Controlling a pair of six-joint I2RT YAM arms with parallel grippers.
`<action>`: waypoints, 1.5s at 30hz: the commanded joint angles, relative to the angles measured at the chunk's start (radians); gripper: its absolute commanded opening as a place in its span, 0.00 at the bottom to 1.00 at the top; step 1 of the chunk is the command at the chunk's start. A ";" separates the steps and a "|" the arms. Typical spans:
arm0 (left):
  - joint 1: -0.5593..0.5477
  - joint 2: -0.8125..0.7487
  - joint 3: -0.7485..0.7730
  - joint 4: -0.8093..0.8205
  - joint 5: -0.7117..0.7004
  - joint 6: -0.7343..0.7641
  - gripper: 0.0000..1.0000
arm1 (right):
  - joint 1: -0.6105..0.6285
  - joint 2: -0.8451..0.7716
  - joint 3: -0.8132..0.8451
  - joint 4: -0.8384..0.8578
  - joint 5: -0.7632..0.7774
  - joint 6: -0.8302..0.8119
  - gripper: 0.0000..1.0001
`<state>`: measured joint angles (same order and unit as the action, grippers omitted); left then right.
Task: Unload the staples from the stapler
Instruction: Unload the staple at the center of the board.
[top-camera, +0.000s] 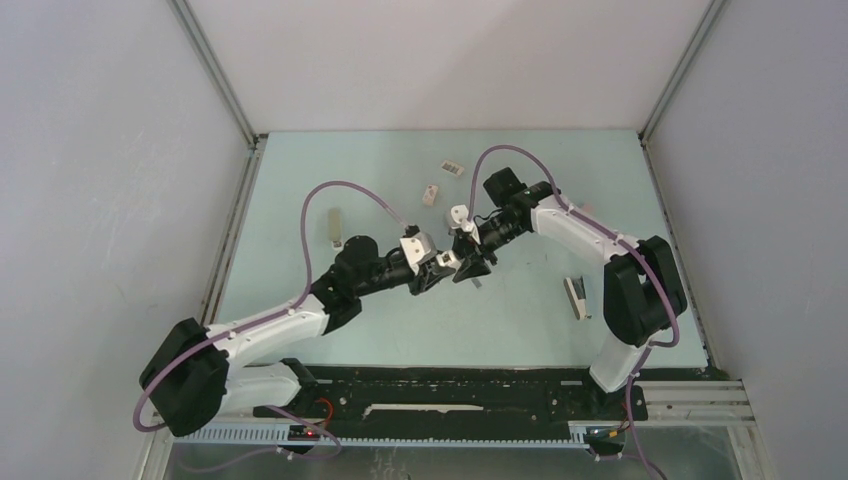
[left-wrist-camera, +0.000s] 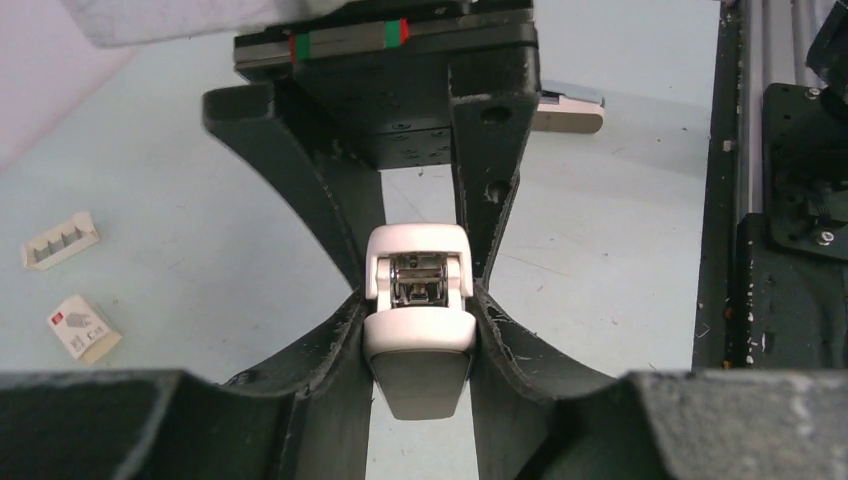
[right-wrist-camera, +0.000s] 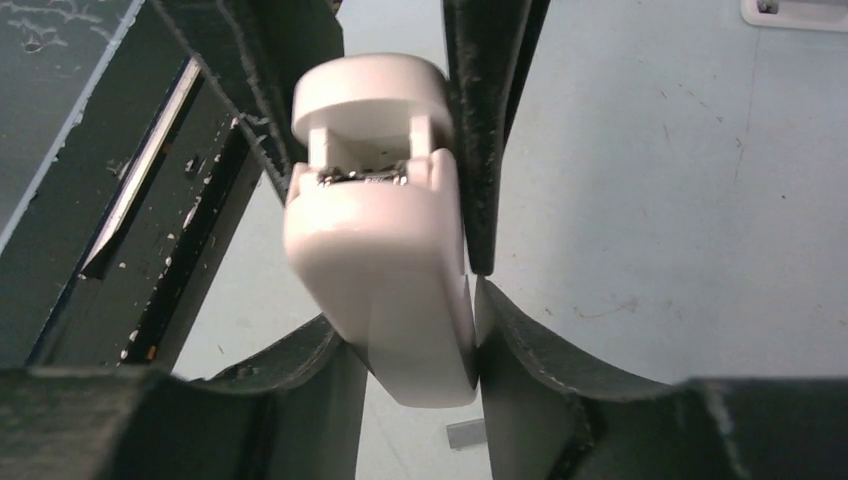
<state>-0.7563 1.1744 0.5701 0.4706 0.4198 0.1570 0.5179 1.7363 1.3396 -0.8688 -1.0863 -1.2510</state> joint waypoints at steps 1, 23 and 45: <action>0.006 -0.048 -0.039 0.114 -0.043 -0.035 0.00 | 0.016 -0.001 -0.001 -0.009 -0.021 -0.010 0.42; 0.009 -0.019 -0.096 0.223 -0.028 -0.147 0.59 | -0.019 -0.035 -0.001 -0.025 -0.082 0.027 0.00; 0.012 -0.077 -0.258 0.372 -0.082 -0.263 0.86 | -0.056 -0.054 -0.001 -0.022 -0.160 0.118 0.00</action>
<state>-0.7494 1.0668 0.3359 0.7200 0.3267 -0.0368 0.4652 1.7351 1.3361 -0.8898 -1.1702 -1.1675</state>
